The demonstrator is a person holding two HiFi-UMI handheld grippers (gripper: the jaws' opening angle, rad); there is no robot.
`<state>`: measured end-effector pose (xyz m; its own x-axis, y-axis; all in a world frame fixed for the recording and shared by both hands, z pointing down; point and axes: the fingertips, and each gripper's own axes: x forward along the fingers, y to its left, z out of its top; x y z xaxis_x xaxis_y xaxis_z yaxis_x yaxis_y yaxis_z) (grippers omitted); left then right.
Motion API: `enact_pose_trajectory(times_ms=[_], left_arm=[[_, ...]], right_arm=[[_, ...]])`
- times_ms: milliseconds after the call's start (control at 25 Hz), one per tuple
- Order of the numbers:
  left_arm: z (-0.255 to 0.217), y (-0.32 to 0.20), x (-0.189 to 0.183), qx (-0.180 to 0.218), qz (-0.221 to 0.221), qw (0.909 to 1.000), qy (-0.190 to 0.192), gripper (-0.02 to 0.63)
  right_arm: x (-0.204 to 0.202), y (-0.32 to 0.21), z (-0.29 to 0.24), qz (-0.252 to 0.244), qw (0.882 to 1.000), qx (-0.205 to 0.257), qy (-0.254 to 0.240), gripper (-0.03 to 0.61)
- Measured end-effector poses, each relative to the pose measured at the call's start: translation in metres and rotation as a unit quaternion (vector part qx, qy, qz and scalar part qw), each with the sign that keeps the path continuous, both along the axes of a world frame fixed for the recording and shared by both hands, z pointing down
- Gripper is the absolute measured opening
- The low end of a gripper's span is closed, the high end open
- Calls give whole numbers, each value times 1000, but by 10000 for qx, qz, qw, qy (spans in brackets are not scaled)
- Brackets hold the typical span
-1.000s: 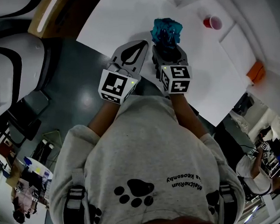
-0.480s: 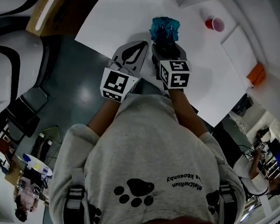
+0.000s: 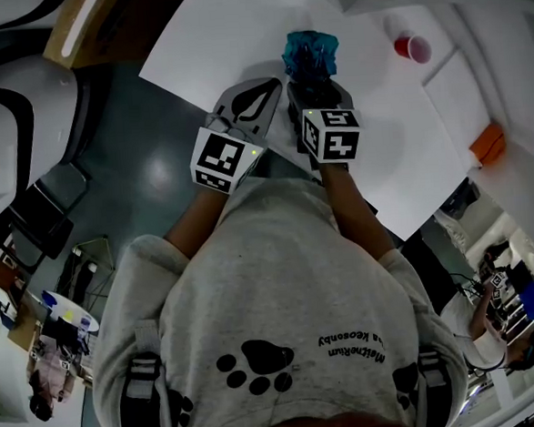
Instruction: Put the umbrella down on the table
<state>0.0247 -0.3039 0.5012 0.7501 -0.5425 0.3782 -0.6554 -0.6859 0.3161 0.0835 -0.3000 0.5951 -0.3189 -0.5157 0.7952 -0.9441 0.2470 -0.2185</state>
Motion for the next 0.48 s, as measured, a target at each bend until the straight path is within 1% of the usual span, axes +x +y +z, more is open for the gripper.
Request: enact_pose_trajectory(times_ms=[480], left_arm=[[6, 2, 0, -82, 28, 10000, 10, 18]], right_arm=[[-1, -1, 10, -12, 9997, -252, -2, 266]])
